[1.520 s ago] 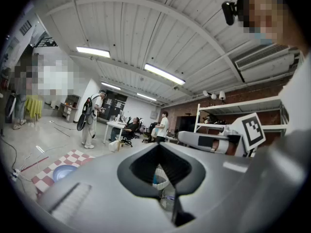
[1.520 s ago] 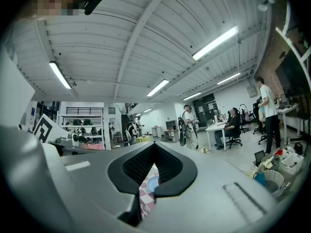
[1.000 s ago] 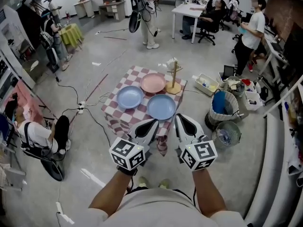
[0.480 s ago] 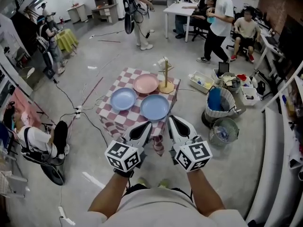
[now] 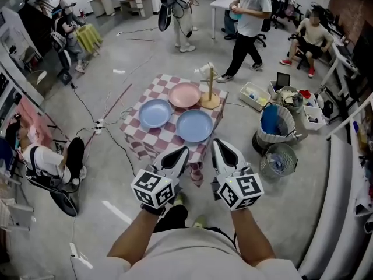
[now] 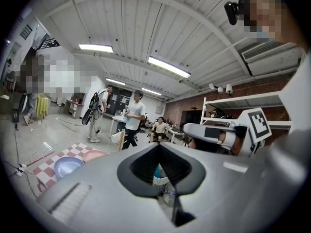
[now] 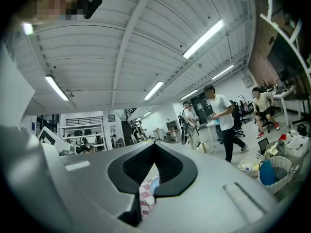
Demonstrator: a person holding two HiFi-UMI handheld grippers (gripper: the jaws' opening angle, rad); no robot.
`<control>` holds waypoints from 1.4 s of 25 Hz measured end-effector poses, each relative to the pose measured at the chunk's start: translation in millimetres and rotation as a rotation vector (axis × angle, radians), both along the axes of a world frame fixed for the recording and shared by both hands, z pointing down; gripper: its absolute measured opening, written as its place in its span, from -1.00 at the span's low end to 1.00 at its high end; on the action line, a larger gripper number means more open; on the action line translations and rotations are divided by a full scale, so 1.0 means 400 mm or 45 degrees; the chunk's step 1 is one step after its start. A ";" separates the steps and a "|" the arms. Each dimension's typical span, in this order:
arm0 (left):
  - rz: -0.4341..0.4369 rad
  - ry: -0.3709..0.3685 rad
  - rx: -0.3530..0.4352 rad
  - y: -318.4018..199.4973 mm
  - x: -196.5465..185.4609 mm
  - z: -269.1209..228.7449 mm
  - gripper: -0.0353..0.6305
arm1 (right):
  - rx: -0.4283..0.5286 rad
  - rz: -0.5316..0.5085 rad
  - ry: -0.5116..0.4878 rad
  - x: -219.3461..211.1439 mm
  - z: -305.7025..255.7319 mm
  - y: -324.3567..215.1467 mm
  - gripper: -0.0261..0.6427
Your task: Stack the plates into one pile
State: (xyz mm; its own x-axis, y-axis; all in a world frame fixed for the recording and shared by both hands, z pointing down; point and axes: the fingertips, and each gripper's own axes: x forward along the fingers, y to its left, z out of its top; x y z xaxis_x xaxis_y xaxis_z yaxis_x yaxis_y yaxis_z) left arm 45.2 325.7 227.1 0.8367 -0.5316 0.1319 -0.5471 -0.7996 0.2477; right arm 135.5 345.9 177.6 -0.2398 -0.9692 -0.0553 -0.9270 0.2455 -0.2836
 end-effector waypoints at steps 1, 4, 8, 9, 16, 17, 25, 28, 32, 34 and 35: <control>-0.006 -0.001 -0.006 -0.009 -0.004 0.008 -0.88 | -0.006 0.000 0.000 -0.002 0.007 -0.010 -0.89; -0.024 -0.001 -0.025 -0.046 -0.018 0.031 -0.88 | -0.022 -0.002 0.002 -0.012 0.023 -0.045 -0.89; -0.038 -0.009 -0.032 -0.136 -0.031 0.054 -0.88 | -0.030 0.007 0.020 -0.020 0.029 -0.129 -0.89; -0.039 -0.016 -0.034 -0.162 -0.034 0.061 -0.88 | -0.036 0.012 0.022 -0.022 0.032 -0.156 -0.89; -0.040 -0.067 -0.077 -0.351 -0.054 0.137 -0.88 | -0.105 0.042 0.018 -0.042 0.090 -0.347 -0.89; -0.036 -0.075 -0.086 -0.379 -0.056 0.150 -0.88 | -0.115 0.047 0.018 -0.045 0.099 -0.374 -0.89; 0.040 -0.133 -0.165 -0.552 -0.063 0.261 -0.88 | -0.215 0.102 0.040 -0.075 0.179 -0.547 -0.89; 0.040 -0.152 -0.213 -0.596 -0.072 0.319 -0.88 | -0.248 0.116 0.047 -0.085 0.208 -0.577 -0.89; 0.027 -0.174 -0.280 -0.634 -0.076 0.390 -0.88 | -0.274 0.135 0.046 -0.079 0.234 -0.609 -0.89; 0.024 -0.190 -0.301 -0.652 -0.072 0.420 -0.88 | -0.282 0.135 0.044 -0.072 0.247 -0.631 -0.89; 0.022 -0.200 -0.311 -0.661 -0.070 0.435 -0.88 | -0.287 0.130 0.044 -0.071 0.255 -0.643 -0.90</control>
